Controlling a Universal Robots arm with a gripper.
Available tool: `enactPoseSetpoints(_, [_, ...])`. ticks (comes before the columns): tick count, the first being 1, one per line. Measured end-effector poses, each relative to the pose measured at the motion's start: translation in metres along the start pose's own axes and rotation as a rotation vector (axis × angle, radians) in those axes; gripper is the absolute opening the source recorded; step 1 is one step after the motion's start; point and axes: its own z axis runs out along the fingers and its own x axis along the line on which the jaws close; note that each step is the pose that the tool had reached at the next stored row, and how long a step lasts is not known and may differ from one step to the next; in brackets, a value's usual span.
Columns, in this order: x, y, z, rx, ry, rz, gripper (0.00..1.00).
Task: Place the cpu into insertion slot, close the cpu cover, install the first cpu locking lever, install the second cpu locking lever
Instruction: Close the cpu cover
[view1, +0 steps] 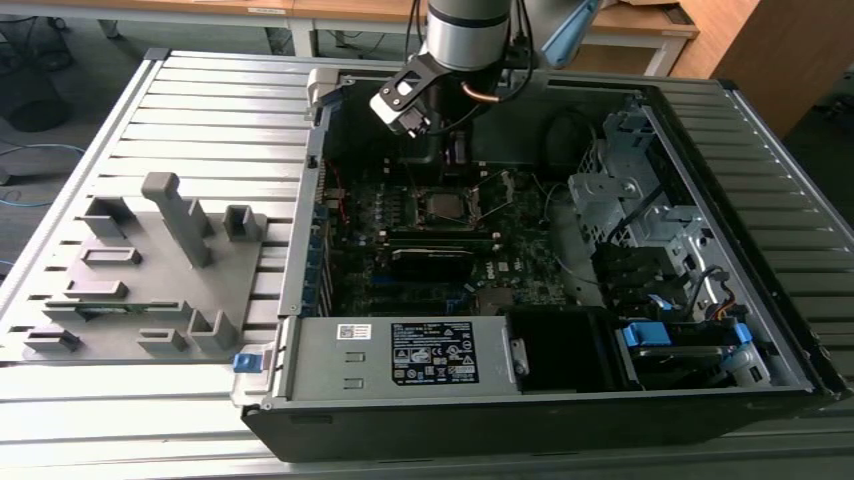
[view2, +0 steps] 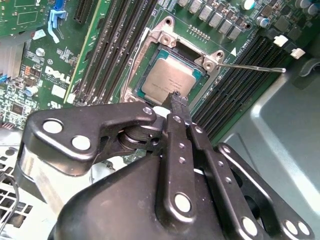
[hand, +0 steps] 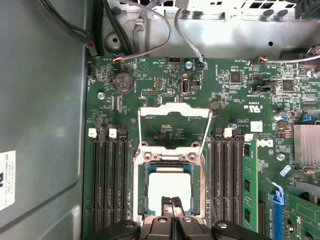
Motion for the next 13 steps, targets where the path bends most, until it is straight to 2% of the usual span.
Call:
enactPoseSetpoints(3, [0.0000,0.0001,-0.0029,0.0000,0.0000,0.000,0.10])
enactPoseSetpoints(13, [-0.0001,0.0003,-0.0069,0.0000,0.0000,0.000,0.10])
